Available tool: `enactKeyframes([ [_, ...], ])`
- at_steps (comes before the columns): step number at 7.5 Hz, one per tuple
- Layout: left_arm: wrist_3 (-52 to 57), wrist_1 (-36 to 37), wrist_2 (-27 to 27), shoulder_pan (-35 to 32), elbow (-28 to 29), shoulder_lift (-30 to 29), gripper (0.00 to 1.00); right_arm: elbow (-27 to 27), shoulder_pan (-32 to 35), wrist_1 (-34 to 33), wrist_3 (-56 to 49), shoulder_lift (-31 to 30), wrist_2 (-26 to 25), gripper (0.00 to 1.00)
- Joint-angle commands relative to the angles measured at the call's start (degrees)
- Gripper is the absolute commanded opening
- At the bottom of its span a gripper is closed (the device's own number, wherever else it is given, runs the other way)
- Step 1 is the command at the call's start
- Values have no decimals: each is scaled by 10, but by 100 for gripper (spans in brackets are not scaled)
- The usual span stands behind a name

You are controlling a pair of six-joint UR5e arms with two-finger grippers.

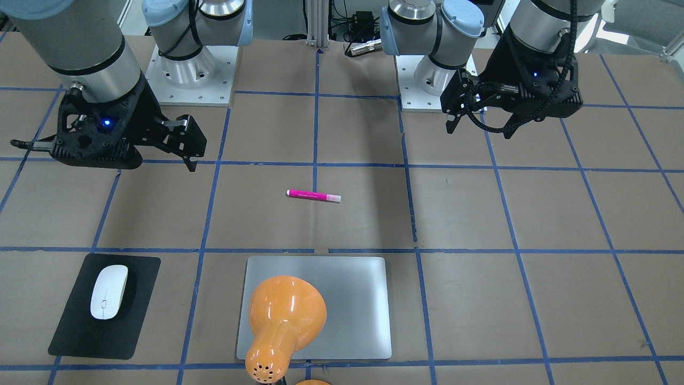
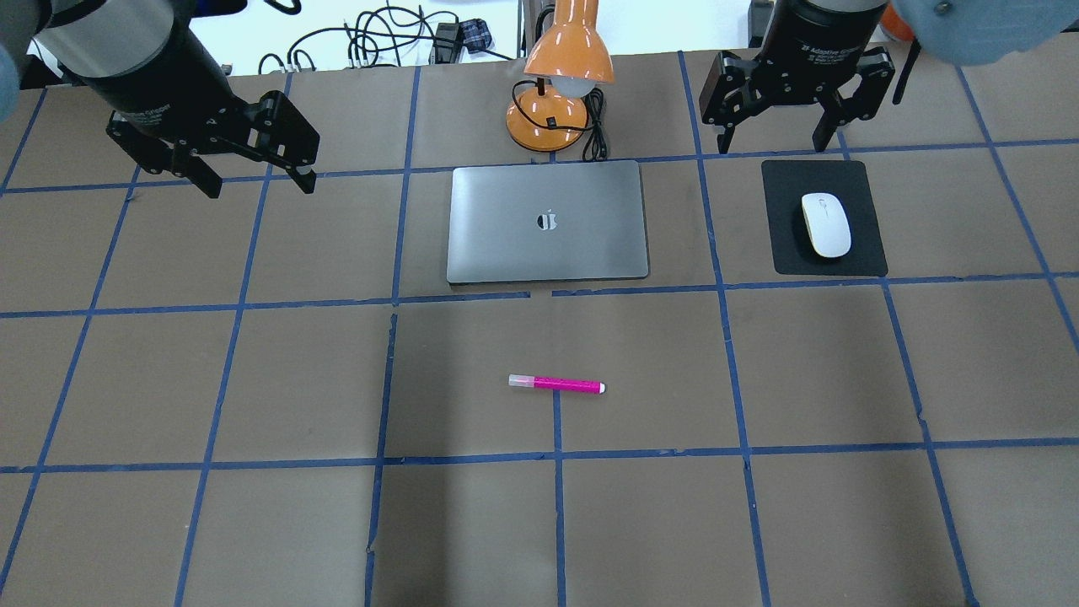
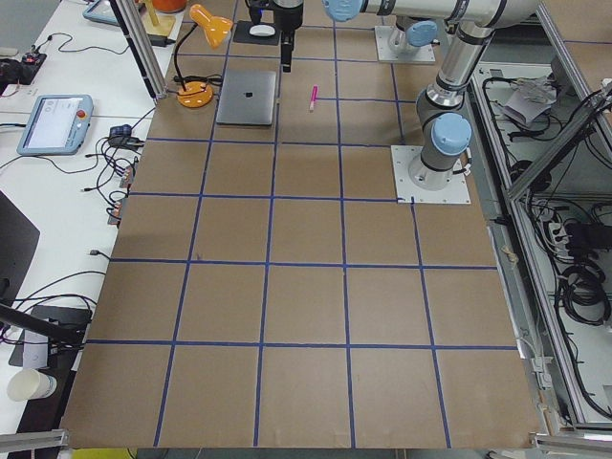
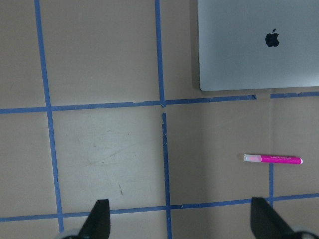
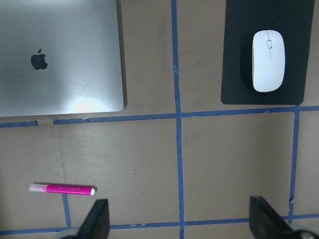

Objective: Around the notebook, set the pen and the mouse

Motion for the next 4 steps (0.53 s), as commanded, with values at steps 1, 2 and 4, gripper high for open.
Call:
enactKeyframes([
  [1,0,10,-1,0,-2,-1,100,-1,0,0,2,0,1,100],
  [2,0,12,-1,0,-3,-1,100,-7,0,-5,2,4,5,100],
  [4,0,12,-1,0,-3,-1,100,-9,0,-6,2,4,6,100],
])
